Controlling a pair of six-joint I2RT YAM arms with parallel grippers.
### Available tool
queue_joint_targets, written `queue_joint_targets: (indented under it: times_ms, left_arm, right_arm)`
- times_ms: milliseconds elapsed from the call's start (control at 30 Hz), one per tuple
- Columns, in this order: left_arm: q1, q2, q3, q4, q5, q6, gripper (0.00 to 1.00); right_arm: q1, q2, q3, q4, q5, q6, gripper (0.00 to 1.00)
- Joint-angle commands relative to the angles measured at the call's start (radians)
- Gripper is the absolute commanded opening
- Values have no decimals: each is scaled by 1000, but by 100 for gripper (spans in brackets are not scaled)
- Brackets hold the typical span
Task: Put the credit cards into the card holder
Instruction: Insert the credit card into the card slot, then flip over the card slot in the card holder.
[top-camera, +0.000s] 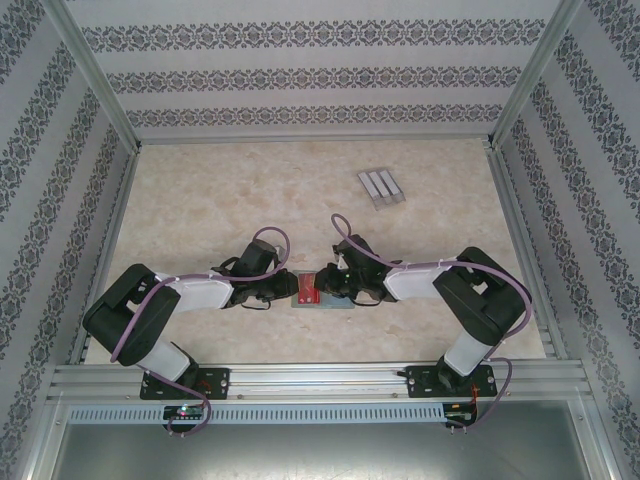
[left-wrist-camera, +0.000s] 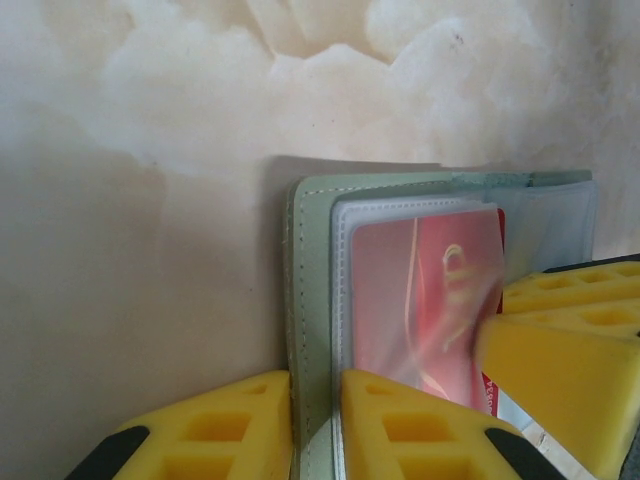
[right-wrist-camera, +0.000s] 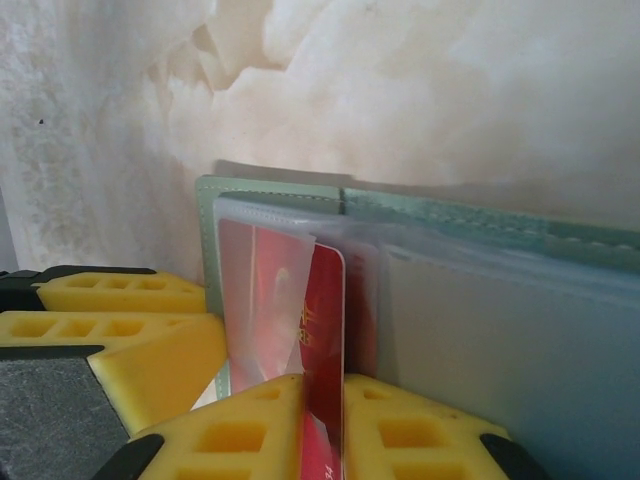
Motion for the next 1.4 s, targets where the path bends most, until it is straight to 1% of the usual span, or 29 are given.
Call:
queue_joint_targets:
  times_ms: [0, 67, 133, 267, 367, 467, 533, 600, 733, 867, 967, 1033, 1100, 1233, 1367]
  left_arm:
    - [-43, 63, -11, 15, 30, 21, 21]
    - [-43, 54, -25, 27, 25, 15, 21]
    - [-43, 59, -41, 54, 29, 3, 21]
    - [-43, 22, -35, 8, 2, 13, 21]
    - [-43, 35, -63, 58, 13, -5, 21]
    - [-42, 33, -38, 21, 10, 9, 21]
    - [-44, 29, -36, 16, 5, 10, 21]
    - [-44, 47, -48, 50, 19, -2, 21]
    - [-43, 39, -25, 8, 7, 9, 22]
    - [-44, 58, -42, 48, 20, -6, 22]
    - [-46, 42, -23, 5, 5, 7, 23]
    - [-47, 44, -30, 19, 2, -1, 23]
    - [-48, 58, -38, 41, 13, -8, 23]
    - [-47, 41, -21, 0, -7, 3, 23]
    - [-48, 59, -34, 32, 8, -7, 23]
  right_arm:
    - [17, 18, 22, 10, 15, 6, 20]
    - [16, 7, 20, -4, 10, 3, 22]
    - [14, -24, 20, -45, 24, -34, 26]
    - [0, -112, 8, -160, 100, -105, 31]
    - [-12, -177, -7, -226, 134, -150, 37]
    - [-22, -233, -18, -310, 187, -202, 39]
    - [-31, -274, -31, -347, 206, -215, 40]
    - [-40, -315, -52, -375, 213, -225, 42]
    - [-50, -359, -105, -398, 232, -229, 46]
    - [-55, -369, -144, -352, 195, -207, 46]
    - [-53, -353, -149, -331, 188, -198, 47]
    - [-53, -333, -143, -310, 165, -184, 46]
    - [-44, -322, -133, -295, 158, -189, 44]
    - [-31, -312, -110, -308, 173, -197, 38]
    - [-30, -298, -101, -302, 169, -199, 37]
